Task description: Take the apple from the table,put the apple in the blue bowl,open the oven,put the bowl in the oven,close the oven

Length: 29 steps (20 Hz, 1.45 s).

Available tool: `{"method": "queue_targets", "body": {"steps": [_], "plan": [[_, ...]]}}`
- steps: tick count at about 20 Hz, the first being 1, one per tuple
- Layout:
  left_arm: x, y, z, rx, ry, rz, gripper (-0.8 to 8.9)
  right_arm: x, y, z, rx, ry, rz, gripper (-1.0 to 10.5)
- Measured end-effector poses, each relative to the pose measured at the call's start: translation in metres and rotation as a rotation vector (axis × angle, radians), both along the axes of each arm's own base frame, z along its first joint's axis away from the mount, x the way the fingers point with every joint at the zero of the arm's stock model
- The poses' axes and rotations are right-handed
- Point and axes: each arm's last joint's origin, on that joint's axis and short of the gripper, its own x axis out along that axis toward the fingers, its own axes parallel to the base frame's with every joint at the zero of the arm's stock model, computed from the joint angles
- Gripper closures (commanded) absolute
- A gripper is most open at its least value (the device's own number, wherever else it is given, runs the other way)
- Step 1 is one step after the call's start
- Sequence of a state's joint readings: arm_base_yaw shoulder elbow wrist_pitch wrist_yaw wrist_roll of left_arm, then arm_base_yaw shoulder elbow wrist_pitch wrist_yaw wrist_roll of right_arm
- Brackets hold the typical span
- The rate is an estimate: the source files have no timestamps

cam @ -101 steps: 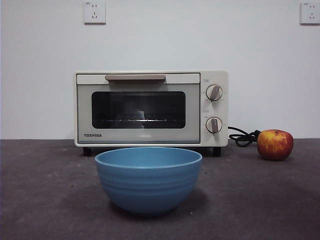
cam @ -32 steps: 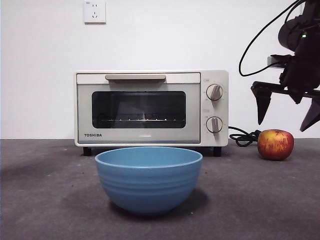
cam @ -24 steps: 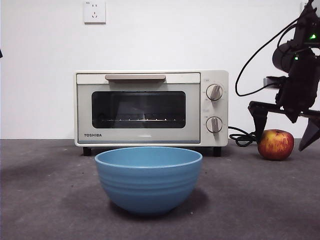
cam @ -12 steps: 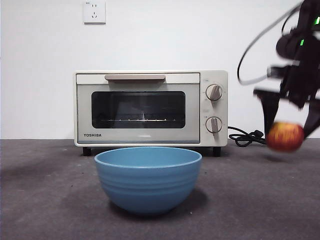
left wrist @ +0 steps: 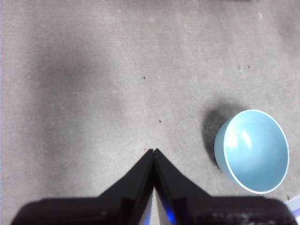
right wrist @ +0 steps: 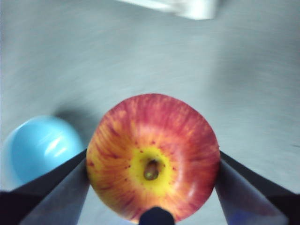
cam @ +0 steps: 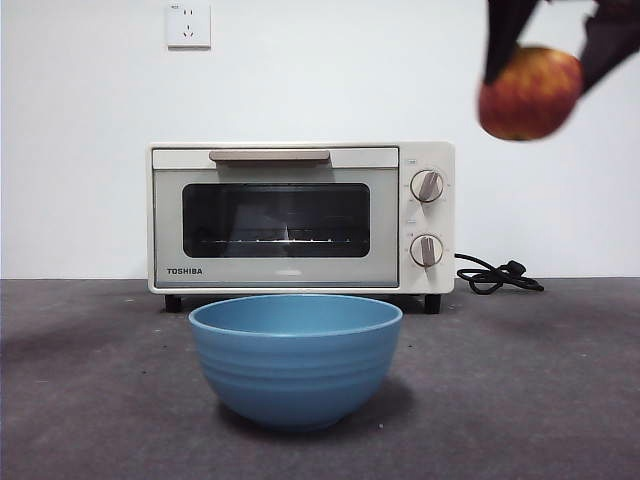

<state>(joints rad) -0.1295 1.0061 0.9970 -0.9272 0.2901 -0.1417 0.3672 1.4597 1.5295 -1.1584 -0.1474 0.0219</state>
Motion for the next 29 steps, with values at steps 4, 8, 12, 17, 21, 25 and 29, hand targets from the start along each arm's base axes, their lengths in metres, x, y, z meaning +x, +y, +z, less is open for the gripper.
{"method": "queue_targets", "body": {"steps": [4,8,12,17,21,25,29], "plan": [[0.0,0.0,0.0,0.0,0.0,0.0,8.17,-0.022,0.043,0.0,0.02,0.012,0.176,9.5],[0.0,0.0,0.0,0.0,0.0,-0.001,8.17,-0.041,0.085,-0.005,0.036,0.018,0.323,9.5],[0.0,0.0,0.0,0.0,0.0,-0.001,8.17,-0.056,0.122,-0.017,0.037,0.04,0.43,9.5],[0.0,0.0,0.0,0.001,0.0,-0.002,8.17,-0.058,0.156,-0.045,-0.039,0.065,0.44,9.5],[0.0,0.0,0.0,0.002,0.004,-0.002,8.17,-0.045,0.171,-0.077,-0.122,0.131,0.408,9.5],[-0.002,0.0,-0.001,0.012,0.019,-0.013,8.17,-0.037,0.181,-0.105,-0.174,0.198,0.398,9.5],[-0.002,0.0,-0.002,0.019,0.019,-0.023,8.17,-0.035,0.184,-0.117,-0.163,0.19,0.392,9.5]]}}
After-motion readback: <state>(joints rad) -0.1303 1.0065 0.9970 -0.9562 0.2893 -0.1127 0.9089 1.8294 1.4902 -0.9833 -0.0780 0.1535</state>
